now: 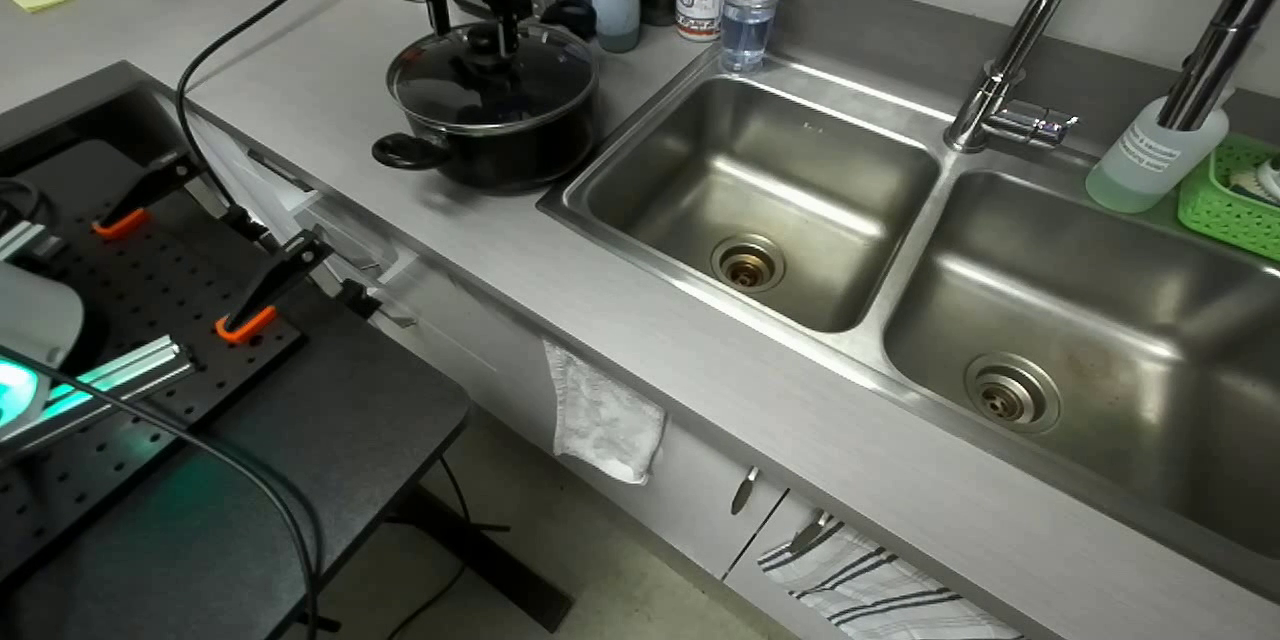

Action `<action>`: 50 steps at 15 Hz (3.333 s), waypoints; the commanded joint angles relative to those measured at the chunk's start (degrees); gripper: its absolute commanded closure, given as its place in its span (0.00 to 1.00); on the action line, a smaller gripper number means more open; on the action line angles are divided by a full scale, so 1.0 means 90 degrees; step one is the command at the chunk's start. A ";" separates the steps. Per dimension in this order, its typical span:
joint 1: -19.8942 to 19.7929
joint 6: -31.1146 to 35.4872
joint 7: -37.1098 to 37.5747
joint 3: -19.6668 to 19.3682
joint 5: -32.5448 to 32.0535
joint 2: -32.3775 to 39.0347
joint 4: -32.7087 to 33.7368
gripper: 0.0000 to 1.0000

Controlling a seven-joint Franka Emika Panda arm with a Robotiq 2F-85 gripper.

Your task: Place the lid on the pot

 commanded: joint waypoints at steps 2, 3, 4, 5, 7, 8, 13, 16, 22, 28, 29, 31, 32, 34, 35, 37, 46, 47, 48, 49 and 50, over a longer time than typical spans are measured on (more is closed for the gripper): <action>0.0051 0.0270 0.0152 -0.0047 -0.0200 -0.0062 -0.0173 0.33; 0.0055 0.0290 0.0161 -0.0051 -0.0211 -0.0066 -0.0181 0.40; 0.0061 0.0315 0.0182 -0.0069 -0.0249 -0.0078 -0.0182 0.47; 0.0067 0.0338 0.0201 -0.0093 -0.0299 -0.0089 -0.0184 0.57; 0.0082 0.0346 0.0234 -0.0111 -0.0363 -0.0139 -0.0191 0.71; 0.0088 0.0350 0.0253 -0.0113 -0.0385 -0.0152 -0.0199 0.76; 0.0103 0.0448 0.0282 -0.0116 -0.0480 -0.0186 -0.0264 0.76; 0.0091 0.0616 0.0243 -0.0106 -0.0479 -0.0257 -0.0389 0.76; 0.0080 0.0768 0.0213 -0.0095 -0.0462 -0.0324 -0.0492 0.76; 0.0066 0.0740 0.0165 -0.0077 -0.0442 -0.0418 -0.0564 0.76; 0.0067 0.0744 0.0166 -0.0077 -0.0443 -0.0429 -0.0574 0.76; 0.0067 0.0762 0.0160 -0.0075 -0.0444 -0.0463 -0.0607 0.76; 0.0067 0.0772 0.0160 -0.0075 -0.0444 -0.0467 -0.0613 0.76; 0.0068 0.0795 0.0158 -0.0073 -0.0442 -0.0494 -0.0643 0.76; 0.0067 0.0800 0.0155 -0.0073 -0.0444 -0.0504 -0.0653 0.76; 0.0066 0.0822 0.0155 -0.0072 -0.0439 -0.0527 -0.0677 0.76; 0.0071 0.0937 0.0133 -0.0065 -0.0431 -0.0684 -0.0892 0.76; 0.0064 0.0916 0.0118 -0.0058 -0.0415 -0.0676 -0.0873 0.76; 0.0049 0.0879 0.0106 -0.0050 -0.0388 -0.0663 -0.0837 0.76; 0.0041 0.0870 0.0092 -0.0046 -0.0377 -0.0661 -0.0821 0.76; 0.0034 0.0852 0.0083 -0.0040 -0.0360 -0.0662 -0.0804 0.76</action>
